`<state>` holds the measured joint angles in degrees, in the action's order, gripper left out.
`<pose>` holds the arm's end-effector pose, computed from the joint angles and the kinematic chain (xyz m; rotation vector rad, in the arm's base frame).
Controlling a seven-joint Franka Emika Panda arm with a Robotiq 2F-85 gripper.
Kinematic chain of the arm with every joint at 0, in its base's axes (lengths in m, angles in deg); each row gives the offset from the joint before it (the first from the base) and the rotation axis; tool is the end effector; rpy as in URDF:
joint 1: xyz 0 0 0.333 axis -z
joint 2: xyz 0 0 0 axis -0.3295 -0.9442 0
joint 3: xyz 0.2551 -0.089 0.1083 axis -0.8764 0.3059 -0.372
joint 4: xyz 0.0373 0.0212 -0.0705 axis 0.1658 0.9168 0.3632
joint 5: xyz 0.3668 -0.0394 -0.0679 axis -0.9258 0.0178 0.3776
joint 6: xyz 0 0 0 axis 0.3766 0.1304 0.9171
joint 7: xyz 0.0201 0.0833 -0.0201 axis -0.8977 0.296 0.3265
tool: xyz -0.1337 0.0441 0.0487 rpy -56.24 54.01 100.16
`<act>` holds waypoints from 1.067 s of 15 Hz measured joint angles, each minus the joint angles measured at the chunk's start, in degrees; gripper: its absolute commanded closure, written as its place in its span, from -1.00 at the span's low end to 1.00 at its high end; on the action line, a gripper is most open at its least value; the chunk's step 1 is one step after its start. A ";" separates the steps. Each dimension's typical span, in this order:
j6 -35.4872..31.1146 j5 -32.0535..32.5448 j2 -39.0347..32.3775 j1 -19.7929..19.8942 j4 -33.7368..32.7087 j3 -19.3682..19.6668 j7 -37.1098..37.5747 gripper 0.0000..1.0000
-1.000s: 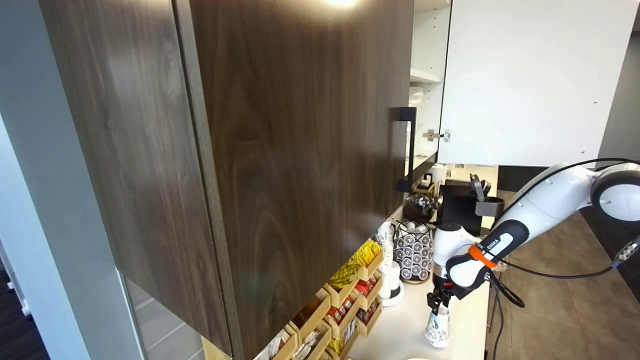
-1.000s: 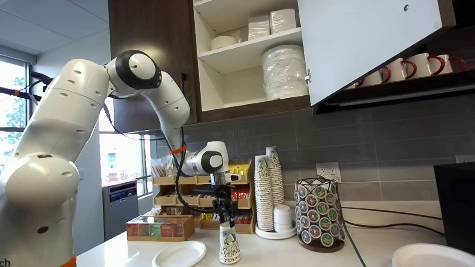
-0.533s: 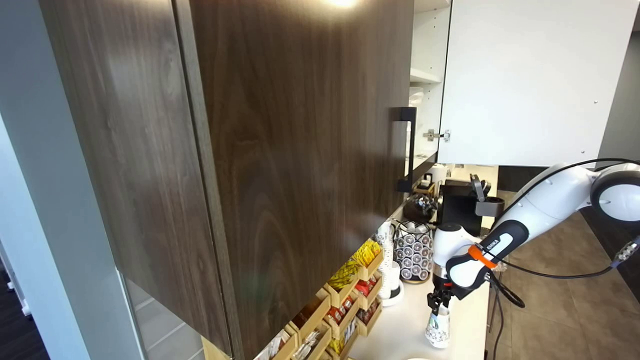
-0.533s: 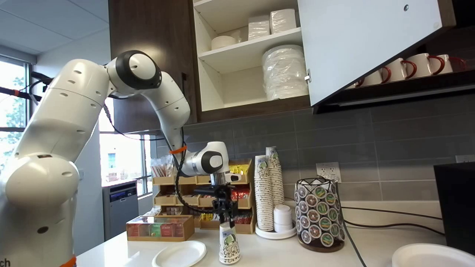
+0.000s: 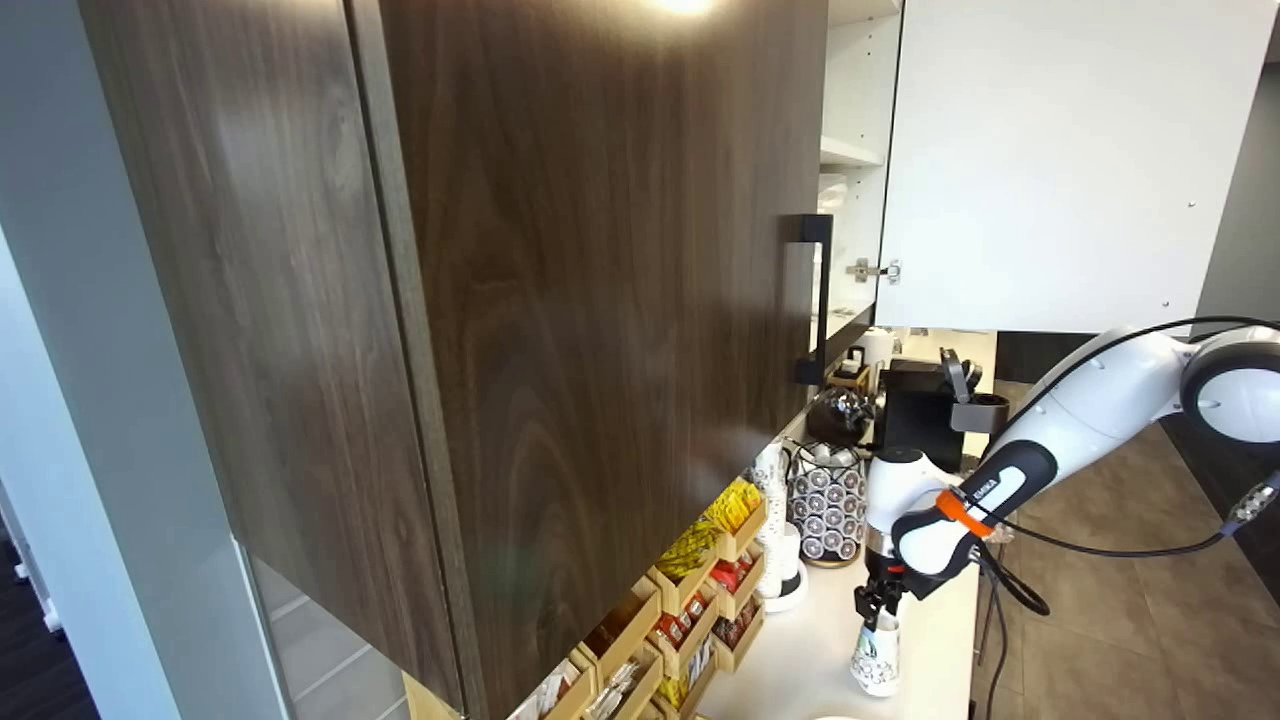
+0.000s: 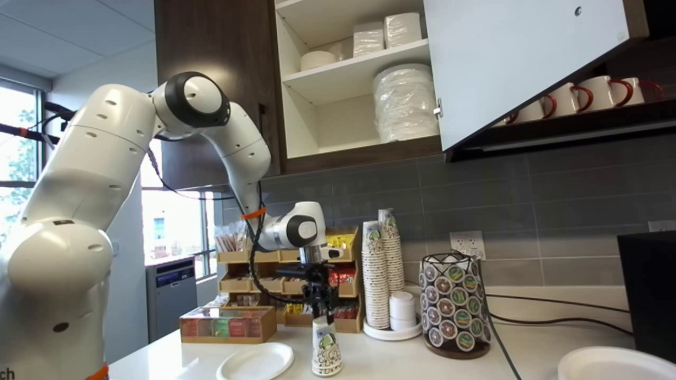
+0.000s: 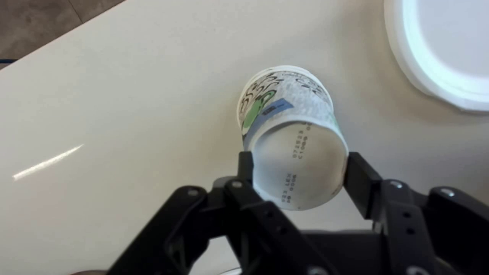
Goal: Remove the cup from the stack and put it on the plate
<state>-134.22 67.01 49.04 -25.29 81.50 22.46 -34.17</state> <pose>0.5276 0.0621 0.1690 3.0788 0.0745 0.0822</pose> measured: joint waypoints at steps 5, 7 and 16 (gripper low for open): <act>0.00 0.00 -0.08 0.00 -0.04 0.00 -0.02 -0.16; 0.00 -0.05 -0.10 0.00 -0.05 0.00 -0.03 0.07; 0.00 -0.17 -0.14 0.00 -0.09 0.00 -0.24 -0.07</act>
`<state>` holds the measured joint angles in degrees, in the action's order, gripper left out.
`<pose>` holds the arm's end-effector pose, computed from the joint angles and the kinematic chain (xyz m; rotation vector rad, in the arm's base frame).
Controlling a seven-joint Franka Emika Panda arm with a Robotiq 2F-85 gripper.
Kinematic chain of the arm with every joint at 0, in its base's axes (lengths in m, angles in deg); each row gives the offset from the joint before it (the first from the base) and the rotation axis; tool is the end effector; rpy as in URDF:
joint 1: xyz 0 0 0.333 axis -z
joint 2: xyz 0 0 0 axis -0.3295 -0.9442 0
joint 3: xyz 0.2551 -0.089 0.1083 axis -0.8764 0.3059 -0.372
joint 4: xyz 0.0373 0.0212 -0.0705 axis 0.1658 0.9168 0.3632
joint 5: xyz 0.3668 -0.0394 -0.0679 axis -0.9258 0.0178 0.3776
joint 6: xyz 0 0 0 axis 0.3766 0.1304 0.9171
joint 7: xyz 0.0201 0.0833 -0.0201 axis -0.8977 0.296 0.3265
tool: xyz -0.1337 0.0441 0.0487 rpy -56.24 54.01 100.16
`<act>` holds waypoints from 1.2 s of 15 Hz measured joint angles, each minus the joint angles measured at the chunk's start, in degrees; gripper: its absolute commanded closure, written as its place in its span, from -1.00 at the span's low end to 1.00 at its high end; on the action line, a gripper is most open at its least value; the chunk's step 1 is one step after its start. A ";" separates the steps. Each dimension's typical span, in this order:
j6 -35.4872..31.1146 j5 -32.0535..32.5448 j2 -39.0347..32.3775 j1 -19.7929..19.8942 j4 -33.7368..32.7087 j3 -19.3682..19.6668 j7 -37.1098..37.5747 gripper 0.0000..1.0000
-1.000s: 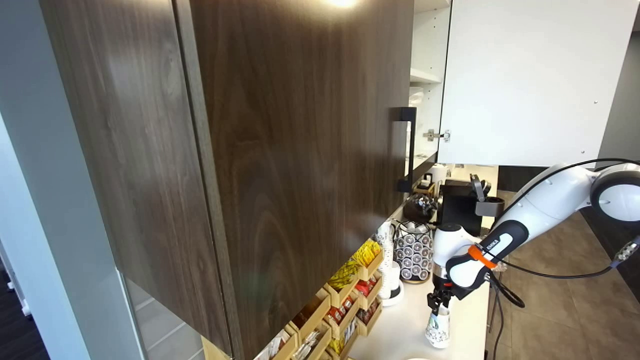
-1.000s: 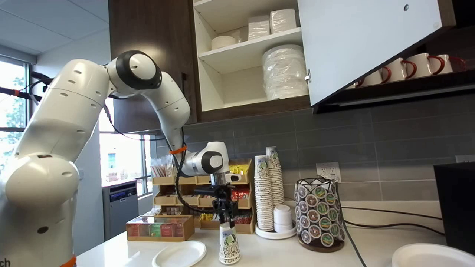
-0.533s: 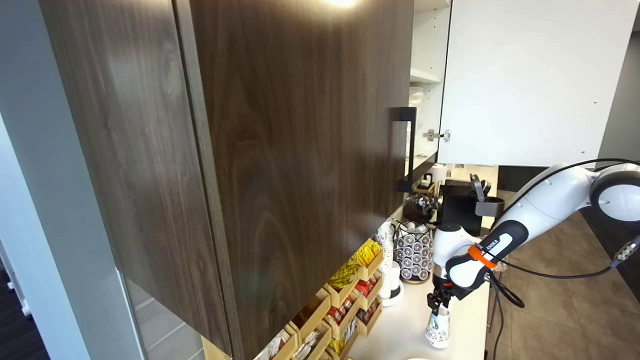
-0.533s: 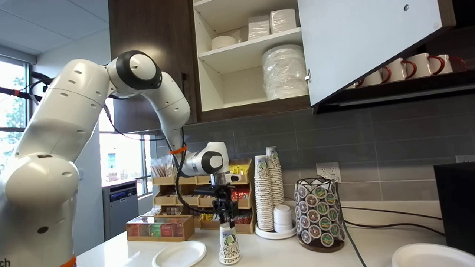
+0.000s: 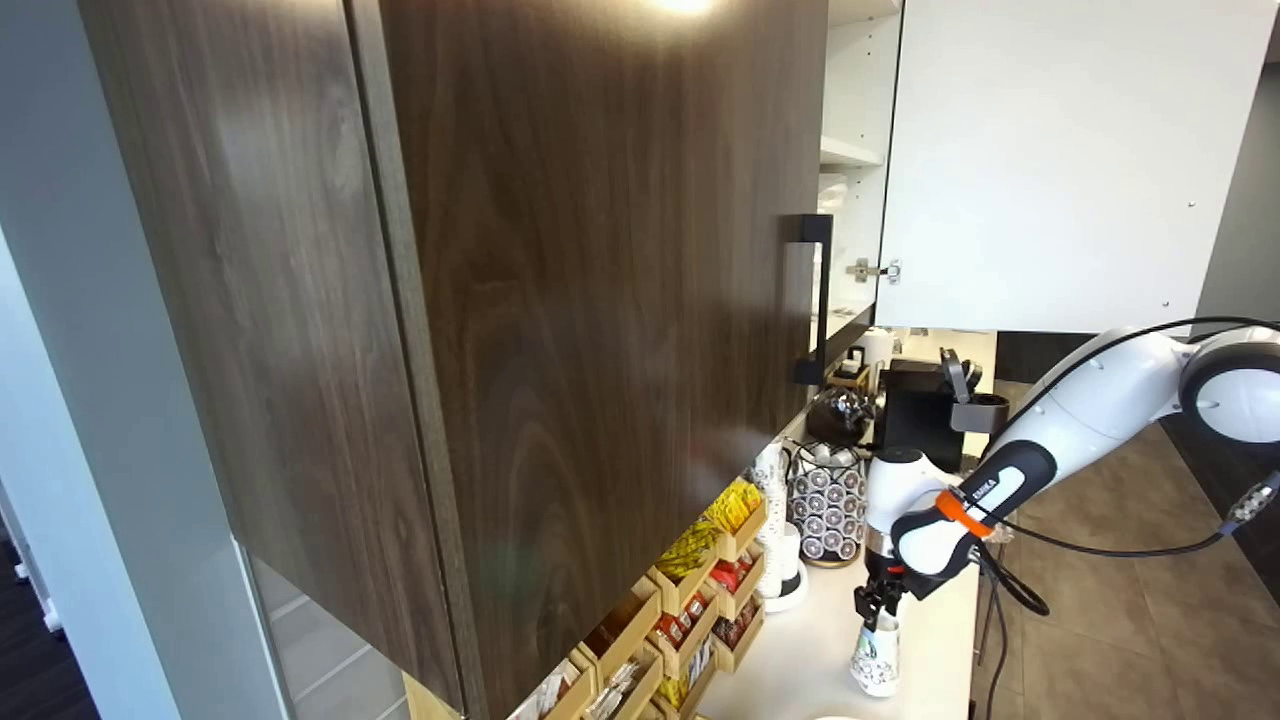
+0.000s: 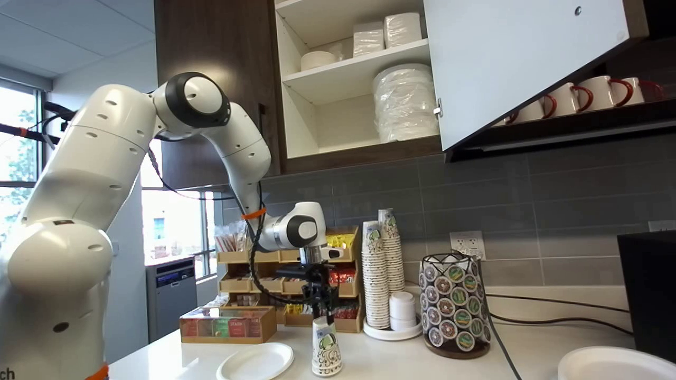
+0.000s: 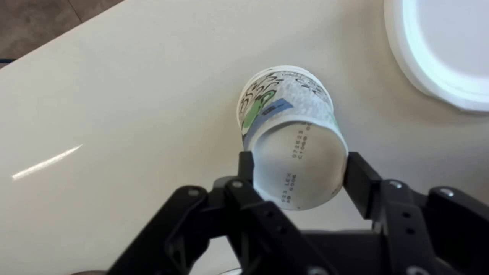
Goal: Remove the cup from the stack and put it on the plate
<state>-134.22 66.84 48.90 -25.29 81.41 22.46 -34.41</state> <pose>0.5278 0.0622 0.1683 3.0802 0.0771 0.0804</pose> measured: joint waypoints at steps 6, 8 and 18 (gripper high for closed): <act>0.00 0.00 0.00 0.00 -0.04 0.00 -0.09 -0.16; 0.00 0.00 0.00 0.00 -0.05 0.00 -0.12 -0.22; 0.00 0.00 0.00 0.00 -0.18 0.00 -0.39 0.13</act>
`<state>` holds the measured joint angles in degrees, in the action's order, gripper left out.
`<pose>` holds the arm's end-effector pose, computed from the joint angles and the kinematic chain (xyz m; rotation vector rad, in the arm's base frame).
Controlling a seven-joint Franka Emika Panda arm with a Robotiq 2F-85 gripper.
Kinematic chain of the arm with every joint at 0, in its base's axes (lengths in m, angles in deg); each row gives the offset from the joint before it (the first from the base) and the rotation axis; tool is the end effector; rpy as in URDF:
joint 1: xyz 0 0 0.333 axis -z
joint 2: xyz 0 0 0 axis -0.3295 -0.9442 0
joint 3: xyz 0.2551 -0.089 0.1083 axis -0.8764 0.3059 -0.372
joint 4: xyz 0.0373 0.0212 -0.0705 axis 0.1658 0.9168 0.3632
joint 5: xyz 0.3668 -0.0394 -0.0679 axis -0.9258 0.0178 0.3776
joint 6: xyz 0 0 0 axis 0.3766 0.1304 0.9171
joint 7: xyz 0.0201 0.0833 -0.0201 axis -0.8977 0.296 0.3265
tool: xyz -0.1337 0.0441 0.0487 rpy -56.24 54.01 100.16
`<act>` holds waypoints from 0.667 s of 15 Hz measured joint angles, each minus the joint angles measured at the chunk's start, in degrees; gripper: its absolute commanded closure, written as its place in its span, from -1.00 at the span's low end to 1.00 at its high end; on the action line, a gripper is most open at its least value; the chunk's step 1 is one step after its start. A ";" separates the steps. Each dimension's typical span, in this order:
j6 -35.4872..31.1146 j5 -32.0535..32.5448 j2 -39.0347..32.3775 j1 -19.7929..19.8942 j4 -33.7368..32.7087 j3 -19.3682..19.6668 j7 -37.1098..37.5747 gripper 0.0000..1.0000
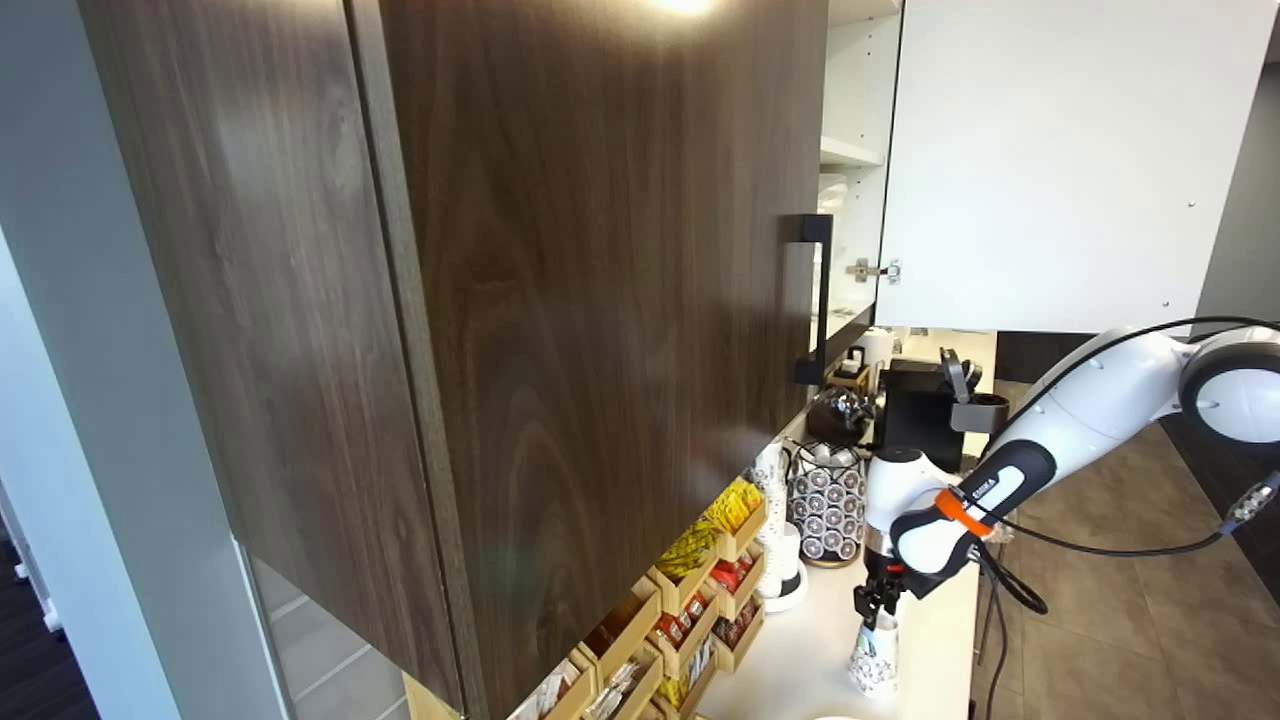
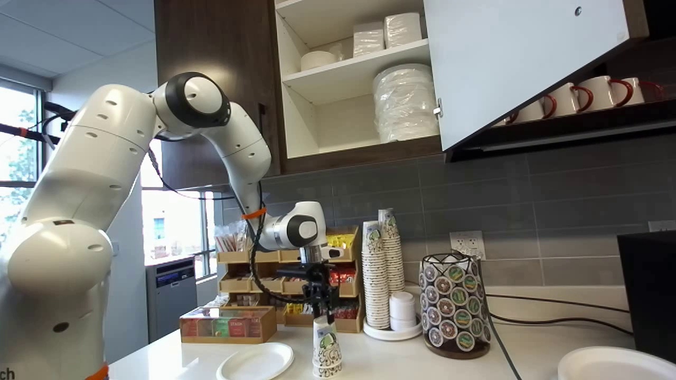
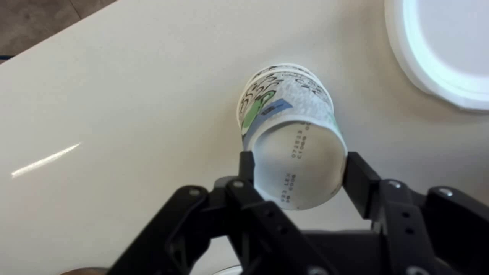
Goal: Remove the cup from the stack and put it on the plate
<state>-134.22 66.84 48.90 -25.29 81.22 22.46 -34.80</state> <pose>0.5292 0.0623 0.1695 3.0799 0.0874 0.0852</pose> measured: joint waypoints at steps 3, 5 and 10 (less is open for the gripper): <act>0.00 0.00 0.00 0.00 -0.18 0.00 0.00 0.14; 0.01 0.00 0.01 0.00 -0.43 0.00 0.00 0.17; 0.24 0.17 0.46 -0.02 -1.14 0.12 0.00 0.35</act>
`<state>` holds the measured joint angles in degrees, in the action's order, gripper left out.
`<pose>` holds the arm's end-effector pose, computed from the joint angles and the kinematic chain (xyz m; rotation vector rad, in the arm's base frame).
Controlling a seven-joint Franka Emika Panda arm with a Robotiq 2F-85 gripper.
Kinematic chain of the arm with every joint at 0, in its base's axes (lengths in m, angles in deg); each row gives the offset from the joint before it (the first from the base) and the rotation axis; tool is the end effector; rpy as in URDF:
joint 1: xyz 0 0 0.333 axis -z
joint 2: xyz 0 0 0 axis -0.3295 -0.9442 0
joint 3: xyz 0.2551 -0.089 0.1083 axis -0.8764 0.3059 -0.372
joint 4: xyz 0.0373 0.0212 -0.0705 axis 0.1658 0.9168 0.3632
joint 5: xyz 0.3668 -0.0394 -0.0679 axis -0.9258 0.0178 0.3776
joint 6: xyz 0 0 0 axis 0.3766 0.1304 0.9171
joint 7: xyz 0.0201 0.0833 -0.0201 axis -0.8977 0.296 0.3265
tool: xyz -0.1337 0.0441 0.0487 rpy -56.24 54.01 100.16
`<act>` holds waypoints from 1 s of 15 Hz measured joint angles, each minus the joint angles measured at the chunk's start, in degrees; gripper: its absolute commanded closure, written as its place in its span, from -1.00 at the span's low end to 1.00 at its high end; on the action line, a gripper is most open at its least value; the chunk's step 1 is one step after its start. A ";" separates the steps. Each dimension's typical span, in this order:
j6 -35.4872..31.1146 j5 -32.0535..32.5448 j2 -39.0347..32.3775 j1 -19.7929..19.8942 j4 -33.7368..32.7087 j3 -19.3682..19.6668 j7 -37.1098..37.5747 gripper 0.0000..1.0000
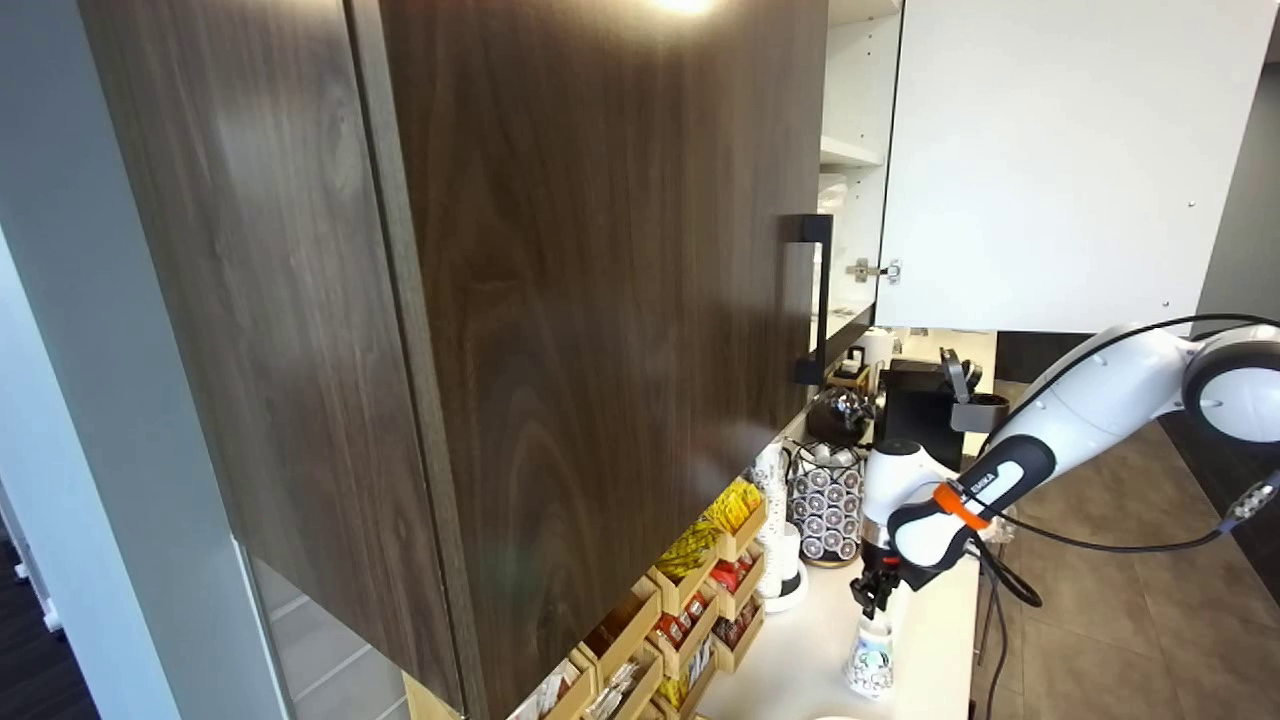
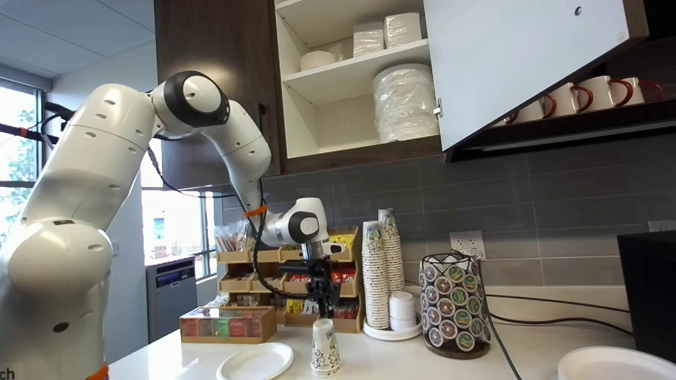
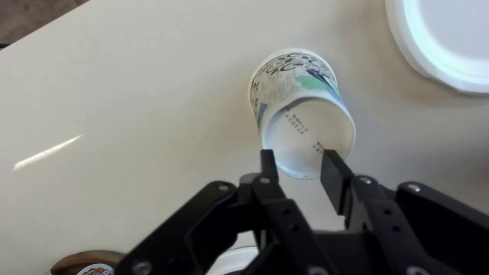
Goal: Remove the cup from the stack and put it on the plate
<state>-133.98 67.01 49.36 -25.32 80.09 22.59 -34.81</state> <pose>0.5379 0.0622 0.1806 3.0778 0.0873 0.1218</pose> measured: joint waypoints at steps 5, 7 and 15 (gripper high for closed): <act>1.16 0.14 1.47 -0.03 -0.15 0.23 0.00 -0.29; 1.98 0.20 1.83 -0.04 -0.16 0.32 0.00 -0.60; 2.35 0.16 -0.40 -0.03 -0.13 0.26 -0.25 -1.00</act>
<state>-131.63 67.17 48.96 -25.35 79.95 22.84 -35.06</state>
